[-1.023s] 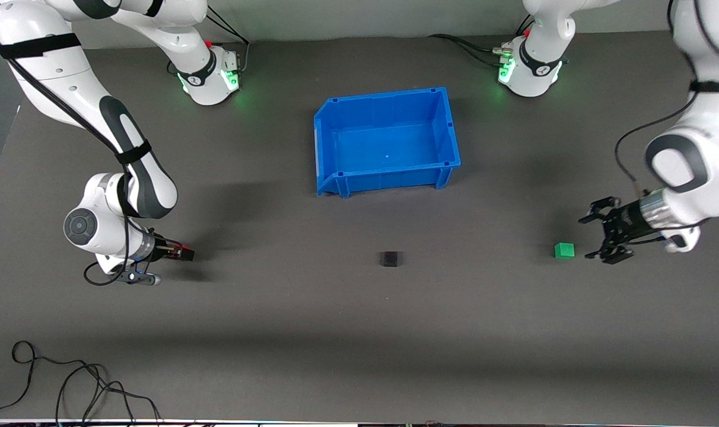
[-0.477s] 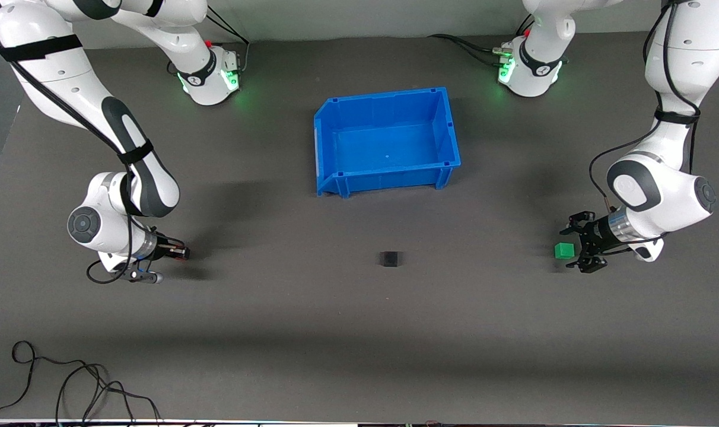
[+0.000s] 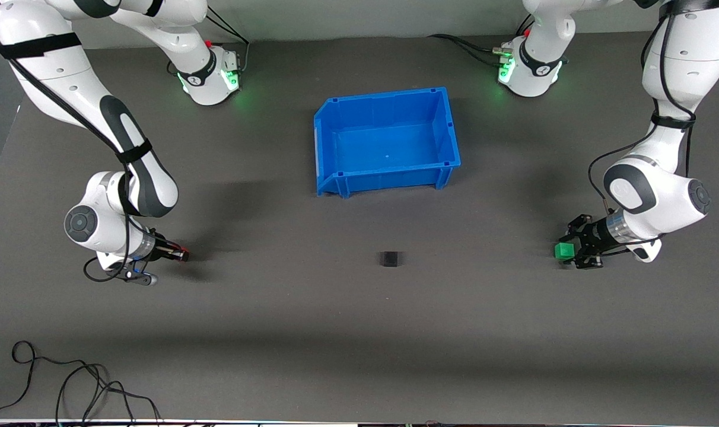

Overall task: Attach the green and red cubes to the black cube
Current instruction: 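Grasp the red cube with the right gripper while the left gripper grasps the green cube, then carry the red and green cubes toward the black cube with both grippers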

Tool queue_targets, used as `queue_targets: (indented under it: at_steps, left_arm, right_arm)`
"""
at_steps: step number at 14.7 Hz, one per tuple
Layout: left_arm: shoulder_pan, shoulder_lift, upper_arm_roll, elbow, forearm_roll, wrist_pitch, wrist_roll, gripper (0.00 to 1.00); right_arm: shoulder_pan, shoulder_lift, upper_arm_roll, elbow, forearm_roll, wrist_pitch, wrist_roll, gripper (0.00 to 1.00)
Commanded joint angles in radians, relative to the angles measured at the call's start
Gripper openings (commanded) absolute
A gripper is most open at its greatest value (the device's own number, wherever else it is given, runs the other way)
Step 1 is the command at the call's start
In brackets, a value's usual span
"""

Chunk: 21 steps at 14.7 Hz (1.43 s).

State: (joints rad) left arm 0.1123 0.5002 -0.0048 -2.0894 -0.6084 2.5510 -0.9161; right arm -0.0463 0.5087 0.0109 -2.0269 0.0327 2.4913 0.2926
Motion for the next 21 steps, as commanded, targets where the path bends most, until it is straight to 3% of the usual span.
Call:
queue_targets:
  at_steps: [1, 7, 12, 18, 21]
  left_arm:
    - [0.0, -0.003, 0.002, 0.006, -0.017, 0.002, 0.023, 0.31]
    - [-0.032, -0.019, 0.0, 0.072, -0.016, -0.029, -0.071, 0.26]
    - [-0.21, -0.005, 0.0, 0.163, -0.017, -0.043, -0.314, 0.26]
    - [-0.407, 0.032, 0.0, 0.209, -0.014, 0.052, -0.536, 0.25]
    - [-0.503, 0.072, 0.0, 0.218, -0.016, 0.133, -0.598, 0.25]
  right_arm:
    - [0.028, -0.038, 0.015, -0.009, 0.021, 0.001, 0.205, 0.0]
    - [0.189, 0.008, 0.015, 0.127, 0.024, 0.0, 0.799, 0.0]
    - [0.353, 0.154, 0.02, 0.322, 0.035, -0.002, 1.219, 0.0]
    - [0.482, 0.261, 0.038, 0.522, 0.283, 0.001, 1.418, 0.0]
    - [0.552, 0.287, 0.034, 0.554, 0.276, 0.006, 1.574, 0.0]
